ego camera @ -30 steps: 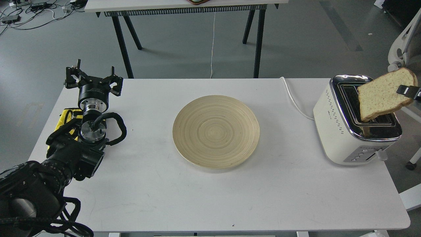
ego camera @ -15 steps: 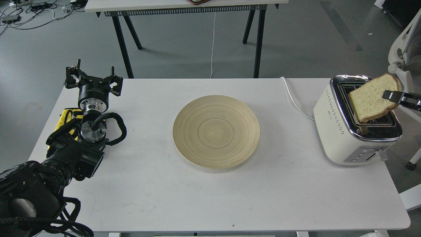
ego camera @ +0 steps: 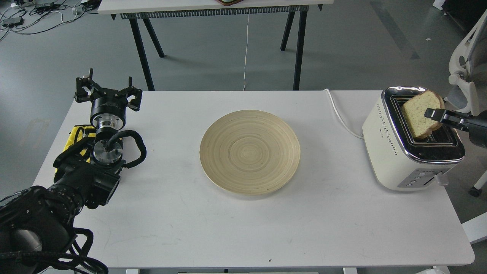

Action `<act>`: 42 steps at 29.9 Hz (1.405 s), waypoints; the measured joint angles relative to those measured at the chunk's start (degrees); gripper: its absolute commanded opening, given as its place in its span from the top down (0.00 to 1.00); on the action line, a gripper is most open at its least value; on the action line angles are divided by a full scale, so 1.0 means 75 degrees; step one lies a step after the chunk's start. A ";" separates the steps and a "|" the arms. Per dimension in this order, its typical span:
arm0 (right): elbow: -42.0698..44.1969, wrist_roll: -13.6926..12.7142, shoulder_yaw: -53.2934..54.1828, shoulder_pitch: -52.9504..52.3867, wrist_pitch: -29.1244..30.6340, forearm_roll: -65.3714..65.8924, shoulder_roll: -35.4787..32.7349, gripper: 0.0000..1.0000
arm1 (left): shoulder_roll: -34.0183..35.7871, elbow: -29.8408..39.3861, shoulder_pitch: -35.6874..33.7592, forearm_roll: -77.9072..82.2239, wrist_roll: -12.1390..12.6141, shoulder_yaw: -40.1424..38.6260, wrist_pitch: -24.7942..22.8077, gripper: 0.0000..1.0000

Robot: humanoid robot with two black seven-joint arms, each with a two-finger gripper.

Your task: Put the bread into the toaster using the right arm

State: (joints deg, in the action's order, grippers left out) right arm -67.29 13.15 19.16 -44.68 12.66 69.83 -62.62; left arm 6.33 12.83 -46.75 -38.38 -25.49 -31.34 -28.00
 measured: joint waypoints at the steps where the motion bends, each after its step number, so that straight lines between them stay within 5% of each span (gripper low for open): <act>1: 0.0004 0.0001 0.0000 0.0000 0.0000 -0.0003 0.0018 0.42 | 0.0000 0.0000 0.0000 0.0001 0.0000 0.0000 0.0000 0.00; 7: 0.0015 0.0002 0.0058 -0.0042 -0.0006 -0.0098 0.0093 0.02 | 0.0000 0.0000 -0.0001 0.0006 0.0000 0.0002 0.0000 0.00; 15: -0.0094 0.0051 0.0410 -0.0137 -0.0046 -0.1037 -0.0054 0.02 | 0.0000 0.0000 -0.0001 0.0006 0.0000 0.0004 0.0000 0.00; 25: -0.0820 0.0062 0.1195 -0.0121 0.0183 -0.6222 0.0059 0.01 | 0.0000 0.0000 -0.0002 0.0003 -0.0001 0.0002 0.0000 0.00; 30: -0.0990 0.0176 0.1247 -0.0057 0.0500 -0.7493 0.1128 0.01 | 0.0000 0.0000 -0.0002 0.0000 0.0000 0.0001 0.0000 0.00; 36: -0.0610 0.0971 0.1505 0.0287 0.0472 -0.8501 0.2894 0.01 | 0.0001 -0.0001 -0.0002 0.0006 -0.0001 -0.0003 0.0000 0.00; 42: 0.0279 0.1152 0.2067 0.0691 0.0532 -0.9243 0.4576 0.01 | 0.0000 0.0001 -0.0002 0.0009 -0.0001 -0.0002 0.0000 0.00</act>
State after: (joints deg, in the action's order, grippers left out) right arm -65.20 21.79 34.66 -39.50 16.65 0.51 -28.31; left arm 6.32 12.84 -46.76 -38.31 -25.49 -31.36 -28.00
